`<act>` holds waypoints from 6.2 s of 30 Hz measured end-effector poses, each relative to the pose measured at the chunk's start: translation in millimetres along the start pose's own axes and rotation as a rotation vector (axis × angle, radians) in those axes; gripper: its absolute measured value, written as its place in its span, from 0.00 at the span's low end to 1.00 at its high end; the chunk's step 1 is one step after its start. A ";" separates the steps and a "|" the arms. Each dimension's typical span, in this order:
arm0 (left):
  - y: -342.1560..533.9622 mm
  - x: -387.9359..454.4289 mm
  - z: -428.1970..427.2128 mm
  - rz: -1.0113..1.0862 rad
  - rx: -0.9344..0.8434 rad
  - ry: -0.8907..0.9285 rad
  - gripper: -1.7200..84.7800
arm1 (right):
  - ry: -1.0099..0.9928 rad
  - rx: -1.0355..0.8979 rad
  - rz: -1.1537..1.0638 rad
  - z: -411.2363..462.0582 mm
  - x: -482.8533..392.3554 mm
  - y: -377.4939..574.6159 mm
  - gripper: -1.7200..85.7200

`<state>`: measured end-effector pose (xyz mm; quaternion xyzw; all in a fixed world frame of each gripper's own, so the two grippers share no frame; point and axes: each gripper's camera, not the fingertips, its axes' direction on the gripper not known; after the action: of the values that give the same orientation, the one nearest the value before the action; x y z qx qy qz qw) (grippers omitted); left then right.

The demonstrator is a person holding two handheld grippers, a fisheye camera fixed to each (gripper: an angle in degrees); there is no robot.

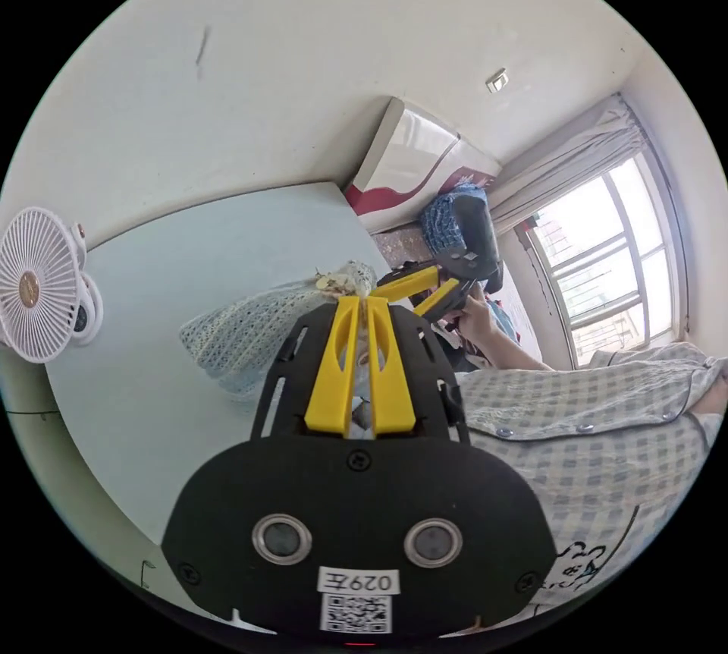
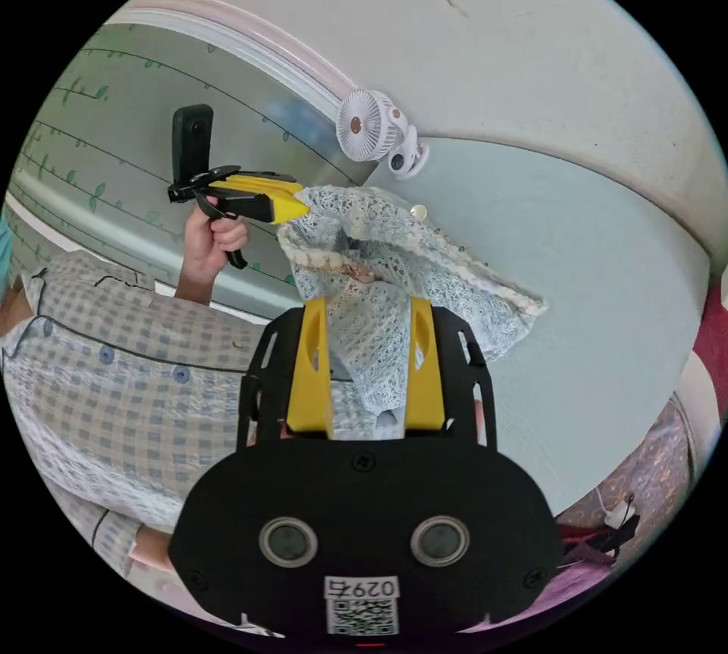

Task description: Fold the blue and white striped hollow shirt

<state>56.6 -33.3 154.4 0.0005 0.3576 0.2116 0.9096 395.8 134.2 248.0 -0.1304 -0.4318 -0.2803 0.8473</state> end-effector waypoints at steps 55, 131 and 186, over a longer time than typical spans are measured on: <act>-176.1 144.3 185.7 0.461 -0.702 -0.534 0.01 | 0.344 0.034 0.702 -286.5 94.0 271.8 0.07; -183.7 -0.7 98.8 0.060 -0.474 -0.891 0.01 | 0.831 0.174 0.529 -318.2 202.7 -69.0 0.03; 58.0 9.5 478.3 -0.154 -0.757 -0.662 0.01 | -0.091 0.651 1.006 -152.9 492.8 414.5 0.09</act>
<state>351.7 95.1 513.0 -0.2883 -0.0527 0.2472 0.9236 971.7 220.0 562.8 -0.0644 -0.4165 0.3076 0.8531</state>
